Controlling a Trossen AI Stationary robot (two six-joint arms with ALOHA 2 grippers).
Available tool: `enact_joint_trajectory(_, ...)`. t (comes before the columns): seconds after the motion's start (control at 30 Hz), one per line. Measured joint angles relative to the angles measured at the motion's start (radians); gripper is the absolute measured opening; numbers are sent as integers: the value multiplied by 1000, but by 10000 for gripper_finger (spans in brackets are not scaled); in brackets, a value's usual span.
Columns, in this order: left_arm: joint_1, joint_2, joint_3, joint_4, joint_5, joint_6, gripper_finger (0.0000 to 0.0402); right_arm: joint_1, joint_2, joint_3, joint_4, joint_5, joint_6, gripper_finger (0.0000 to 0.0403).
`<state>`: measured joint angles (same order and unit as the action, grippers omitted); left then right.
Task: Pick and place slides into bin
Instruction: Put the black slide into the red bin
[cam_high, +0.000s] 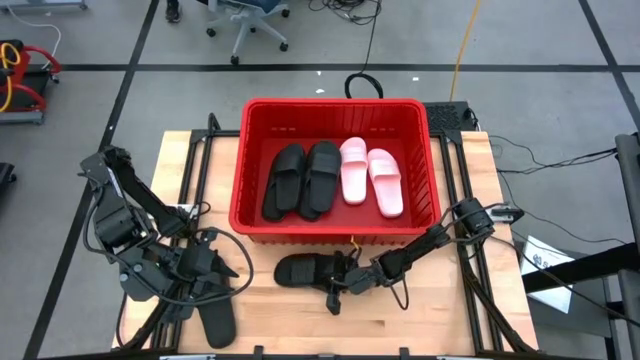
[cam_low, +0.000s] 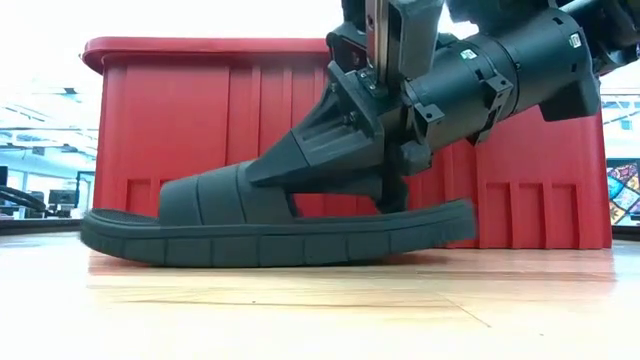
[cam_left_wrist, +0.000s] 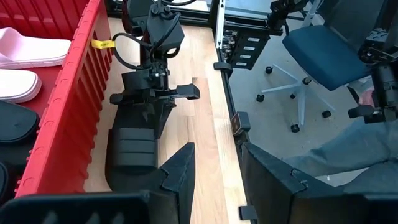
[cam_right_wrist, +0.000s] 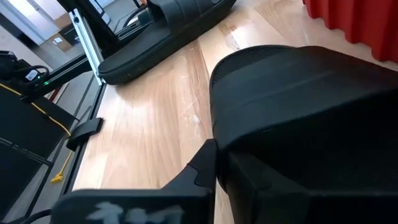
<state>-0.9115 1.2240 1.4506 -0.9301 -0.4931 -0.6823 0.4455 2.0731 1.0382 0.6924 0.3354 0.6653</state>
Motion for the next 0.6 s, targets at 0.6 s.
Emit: enact_joint_trajectory(0.6,0,0,0,0,-3,-4,129,95,-347,0,-299,4,-90,1)
